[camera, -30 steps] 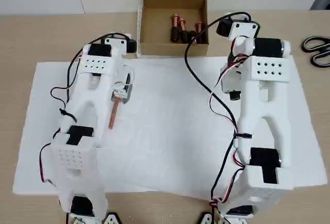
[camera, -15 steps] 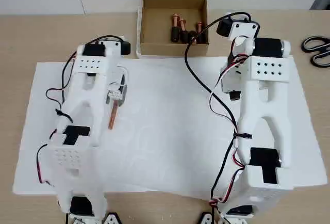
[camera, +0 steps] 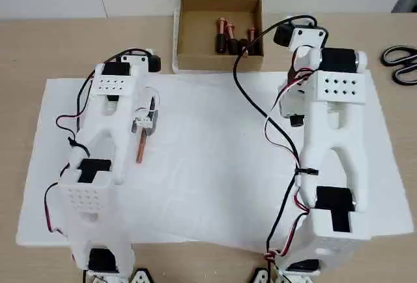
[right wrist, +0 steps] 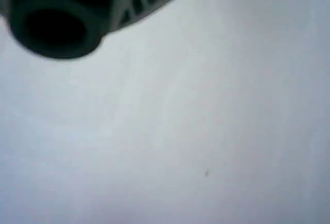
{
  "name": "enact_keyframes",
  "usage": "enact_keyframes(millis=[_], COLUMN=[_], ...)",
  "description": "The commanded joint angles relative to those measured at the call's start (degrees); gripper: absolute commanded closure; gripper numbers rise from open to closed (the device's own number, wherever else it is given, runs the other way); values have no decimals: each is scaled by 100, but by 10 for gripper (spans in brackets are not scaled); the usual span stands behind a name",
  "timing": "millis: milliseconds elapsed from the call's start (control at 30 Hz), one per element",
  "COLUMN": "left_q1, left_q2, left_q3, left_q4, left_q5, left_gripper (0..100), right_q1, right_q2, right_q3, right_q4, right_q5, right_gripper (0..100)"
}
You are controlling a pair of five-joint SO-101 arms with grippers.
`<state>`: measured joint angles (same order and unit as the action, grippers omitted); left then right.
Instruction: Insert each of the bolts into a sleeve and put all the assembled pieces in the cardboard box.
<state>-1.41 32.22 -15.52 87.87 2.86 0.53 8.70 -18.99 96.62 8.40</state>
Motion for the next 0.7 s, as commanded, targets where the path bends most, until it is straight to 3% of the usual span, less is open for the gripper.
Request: enact_keyframes(millis=[0, 333, 433, 667], left_q1=[26, 185, 193, 255], left_q2=[-35, -44, -105, -712], left_q3=[163, 470, 418, -769], left_q4=[-202, -404, -378, 853], left_q5=[-9, 18, 26, 9], left_gripper=[897, 934, 997, 994], right_q1=[-13, -13, -13, -13], right_q2=[-374, -374, -374, -382], right_q3=[-18, -18, -18, -18], right_q4=[-48, -48, -48, -48], right_q5=[9, 9, 9, 9], right_gripper=[995, 995, 995, 995])
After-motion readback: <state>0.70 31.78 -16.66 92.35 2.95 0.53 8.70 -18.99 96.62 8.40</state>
